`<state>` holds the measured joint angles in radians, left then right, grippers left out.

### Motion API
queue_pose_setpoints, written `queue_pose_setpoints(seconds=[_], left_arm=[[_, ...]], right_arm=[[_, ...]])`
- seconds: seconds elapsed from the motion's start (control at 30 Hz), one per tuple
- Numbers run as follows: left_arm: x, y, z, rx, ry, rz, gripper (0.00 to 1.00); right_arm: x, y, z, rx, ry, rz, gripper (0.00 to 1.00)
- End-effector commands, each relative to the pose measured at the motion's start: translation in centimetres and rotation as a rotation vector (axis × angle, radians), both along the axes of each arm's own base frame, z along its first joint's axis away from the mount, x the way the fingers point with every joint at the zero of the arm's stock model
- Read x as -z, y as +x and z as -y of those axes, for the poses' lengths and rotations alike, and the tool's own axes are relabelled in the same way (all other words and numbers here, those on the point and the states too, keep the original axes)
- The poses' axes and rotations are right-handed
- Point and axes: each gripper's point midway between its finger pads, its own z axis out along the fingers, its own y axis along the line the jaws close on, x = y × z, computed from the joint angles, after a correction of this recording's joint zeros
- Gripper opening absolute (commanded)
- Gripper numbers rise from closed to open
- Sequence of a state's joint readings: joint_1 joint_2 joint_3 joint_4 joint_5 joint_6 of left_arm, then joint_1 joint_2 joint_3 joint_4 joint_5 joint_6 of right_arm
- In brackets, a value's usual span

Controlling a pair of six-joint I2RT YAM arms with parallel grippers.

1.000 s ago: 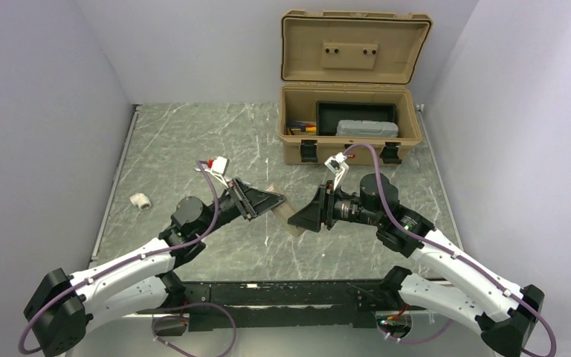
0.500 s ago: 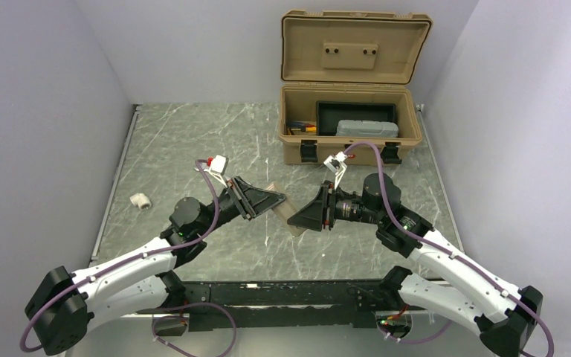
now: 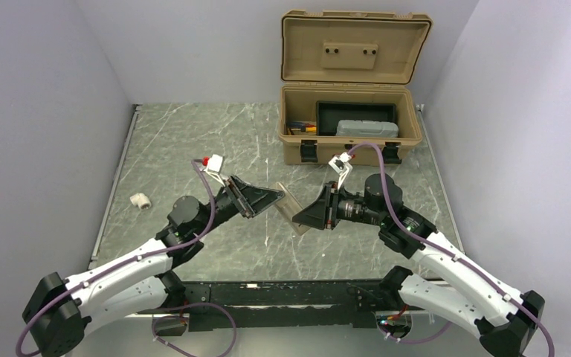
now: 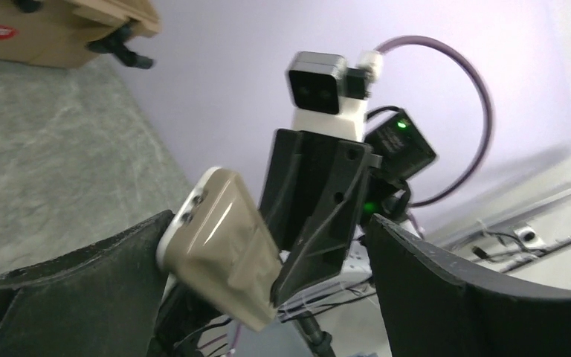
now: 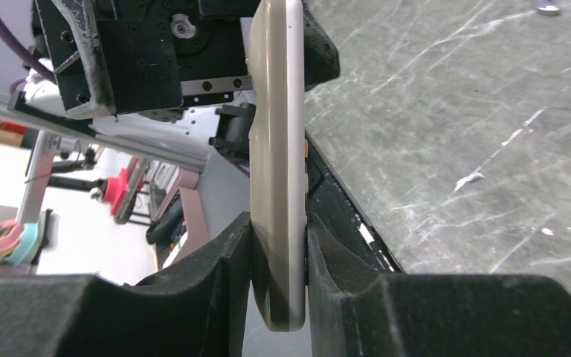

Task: Load the batteries into the remote control
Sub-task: Load the battery cover into the remote control, then place the remote control at the center of the board.

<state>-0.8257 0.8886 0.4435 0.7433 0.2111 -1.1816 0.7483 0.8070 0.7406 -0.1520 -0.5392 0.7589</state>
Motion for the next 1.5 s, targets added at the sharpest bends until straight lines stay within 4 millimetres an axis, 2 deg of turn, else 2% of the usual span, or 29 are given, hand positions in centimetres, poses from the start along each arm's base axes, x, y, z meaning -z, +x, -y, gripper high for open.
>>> queue_pose_setpoints(seconds=[0.0,0.1,0.17,0.2,0.27,0.43,0.53,0.63,0.8,0.97,1.07,1.27,1.4,1.47], left_arm=[[0.1,1.6,-1.2,-0.121,0.125,-0.015,0.99],[1.9,2.5,-2.6,-0.208,0.218,-0.07,1.0],[2.8,2.7,-3.6,-0.246,0.285,-0.104,0.99],[3.9,3.1,-4.5,-0.292,0.347,-0.143,0.99],[5.1,3.6,-6.1,-0.365,0.444,-0.185,1.0],[6.4,3.8,-8.5,-0.448,0.611,-0.233,0.99],[7.2,3.7,-9.1,-0.463,0.68,-0.265,0.99],[7.8,3.8,-9.3,-0.465,0.718,-0.285,0.99],[8.0,3.8,-8.7,-0.43,0.713,-0.242,1.0],[9.5,4.2,-9.9,-0.428,0.741,-0.295,0.99],[10.2,4.5,-10.7,-0.42,0.748,-0.322,0.99],[10.4,4.9,-11.4,-0.422,0.748,-0.338,0.99],[10.4,5.0,-11.0,-0.411,0.728,-0.34,0.99],[10.5,5.0,-11.0,-0.409,0.722,-0.344,1.0]], right_arm=[[-2.7,1.7,1.5,0.131,0.017,0.096,0.0],[-2.4,2.4,2.2,0.184,-0.015,0.101,0.0],[-1.8,2.9,2.6,0.22,-0.057,0.097,0.0],[-1.1,3.4,2.9,0.243,-0.098,0.088,0.0],[1.0,4.5,4.1,0.305,-0.222,0.077,0.0],[8.5,7.8,8.0,0.47,-0.571,0.086,0.0],[10.7,8.8,9.0,0.523,-0.665,0.114,0.0],[12.0,9.4,9.8,0.57,-0.758,0.141,0.0],[14.3,9.0,9.1,0.576,-0.875,0.213,0.0],[17.3,7.8,7.0,0.566,-0.966,0.275,0.0],[18.8,7.2,6.7,0.597,-1.035,0.294,0.0],[20.5,6.3,5.8,0.581,-1.132,0.356,0.0],[21.7,6.0,5.3,0.546,-1.195,0.386,0.0],[22.1,5.6,5.0,0.523,-1.194,0.393,0.07]])
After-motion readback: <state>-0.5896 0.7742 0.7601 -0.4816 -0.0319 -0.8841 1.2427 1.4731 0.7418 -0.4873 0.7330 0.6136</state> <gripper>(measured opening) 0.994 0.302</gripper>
